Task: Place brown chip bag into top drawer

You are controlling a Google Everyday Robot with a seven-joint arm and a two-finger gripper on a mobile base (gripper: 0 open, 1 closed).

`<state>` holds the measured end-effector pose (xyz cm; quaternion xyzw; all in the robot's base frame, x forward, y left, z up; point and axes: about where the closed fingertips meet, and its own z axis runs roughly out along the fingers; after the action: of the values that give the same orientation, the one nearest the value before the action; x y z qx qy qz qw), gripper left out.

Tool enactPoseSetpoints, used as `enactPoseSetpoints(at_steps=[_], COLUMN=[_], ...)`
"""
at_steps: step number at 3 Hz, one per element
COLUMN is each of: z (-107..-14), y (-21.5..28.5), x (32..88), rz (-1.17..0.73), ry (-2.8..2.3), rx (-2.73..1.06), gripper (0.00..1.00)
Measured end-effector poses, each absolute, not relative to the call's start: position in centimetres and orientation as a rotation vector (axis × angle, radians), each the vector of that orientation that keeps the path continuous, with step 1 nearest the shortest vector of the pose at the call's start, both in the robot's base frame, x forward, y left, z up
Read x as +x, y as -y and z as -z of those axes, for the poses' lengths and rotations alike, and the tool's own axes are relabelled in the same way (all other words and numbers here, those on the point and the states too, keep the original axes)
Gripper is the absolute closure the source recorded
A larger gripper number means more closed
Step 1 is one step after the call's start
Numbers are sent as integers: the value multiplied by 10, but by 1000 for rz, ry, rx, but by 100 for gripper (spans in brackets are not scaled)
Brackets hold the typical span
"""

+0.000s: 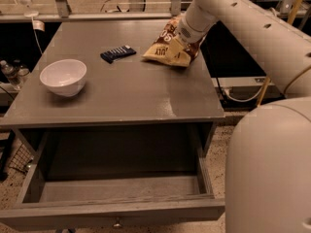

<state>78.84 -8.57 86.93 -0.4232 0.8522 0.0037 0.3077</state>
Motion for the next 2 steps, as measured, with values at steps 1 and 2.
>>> enactPoseSetpoints(at_steps=[1, 2], z=[-865, -892], y=[79, 74], x=[793, 783], rz=[-5, -17], ry=[-2267, -2176], rx=[-1103, -1174], gripper=[64, 95])
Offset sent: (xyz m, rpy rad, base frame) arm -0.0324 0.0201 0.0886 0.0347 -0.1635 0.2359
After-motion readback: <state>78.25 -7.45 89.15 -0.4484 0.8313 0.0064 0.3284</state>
